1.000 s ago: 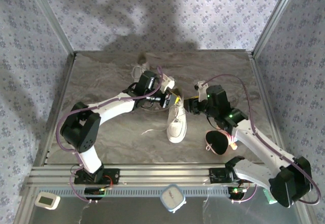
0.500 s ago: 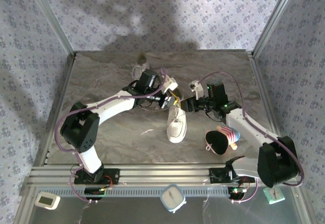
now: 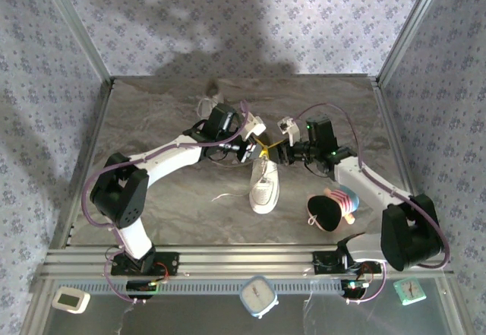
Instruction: Tie the shoes
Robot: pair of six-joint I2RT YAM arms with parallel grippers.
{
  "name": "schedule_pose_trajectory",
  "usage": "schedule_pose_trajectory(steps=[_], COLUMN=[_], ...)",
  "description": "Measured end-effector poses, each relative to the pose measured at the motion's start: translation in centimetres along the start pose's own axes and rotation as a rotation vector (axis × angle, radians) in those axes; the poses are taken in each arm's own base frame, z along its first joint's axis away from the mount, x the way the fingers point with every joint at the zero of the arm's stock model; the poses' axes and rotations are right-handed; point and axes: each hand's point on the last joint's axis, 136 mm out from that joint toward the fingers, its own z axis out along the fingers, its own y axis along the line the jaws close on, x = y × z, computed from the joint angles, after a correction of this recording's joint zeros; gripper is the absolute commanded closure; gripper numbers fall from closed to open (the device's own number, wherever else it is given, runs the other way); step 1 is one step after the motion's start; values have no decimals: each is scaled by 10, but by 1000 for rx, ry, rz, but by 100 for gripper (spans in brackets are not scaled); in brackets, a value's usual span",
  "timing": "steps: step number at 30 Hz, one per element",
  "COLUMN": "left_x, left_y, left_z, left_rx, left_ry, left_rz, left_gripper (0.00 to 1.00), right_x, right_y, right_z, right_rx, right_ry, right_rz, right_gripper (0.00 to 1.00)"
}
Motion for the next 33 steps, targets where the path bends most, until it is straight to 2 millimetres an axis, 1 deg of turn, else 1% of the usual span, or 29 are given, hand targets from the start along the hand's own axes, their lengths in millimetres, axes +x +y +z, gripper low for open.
schedule_pose_trajectory(steps=[1,4,5,6,7,8,9,10,12,15,18,20,22,27,29,33], left_x=[0,0,-1,-1,-2,-3,-3,-2,7,21,34,47,68,143,161,188], left_y=[0,0,0,0,1,5,10,12,14,13,10,8,3,0,3,10], left_z=[0,0,0,0,0,-1,-4,-7,-20,-51,-81,-92,-93,-80,-74,-63], left_rx=[2,2,1,-1,-6,-30,-59,-78,-141,-257,-366,-429,-464,-492,-498,-502], left_ry=[0,-1,-3,-5,-8,-13,-25,-31,-47,-86,-119,-106,-60,159,227,344], left_rz=[0,-3,-6,-6,-13,-22,-40,-59,-99,-173,-222,-237,-243,-271,-283,-292], left_gripper=[100,100,90,76,63,49,46,45,43,43,41,41,40,37,37,36], right_x=[0,0,-1,-2,-2,-3,-5,-7,-12,-18,-18,-15,-12,-8,-8,-8], right_y=[0,1,0,0,-1,0,1,1,2,4,4,3,4,4,4,3], right_z=[0,0,0,0,-1,-2,-4,-6,-9,-14,-14,-13,-12,-10,-10,-10], right_rx=[-1,-4,-1,5,12,16,30,45,79,115,134,146,151,162,166,168], right_ry=[1,-1,-3,-6,-9,-11,-19,-27,-48,-72,-72,-60,-50,-37,-35,-35], right_rz=[-1,-4,-6,-7,-4,-7,-13,-21,-41,-62,-67,-64,-65,-67,-66,-67], right_gripper=[83,95,99,100,100,100,100,100,100,100,100,100,100,100,100,100])
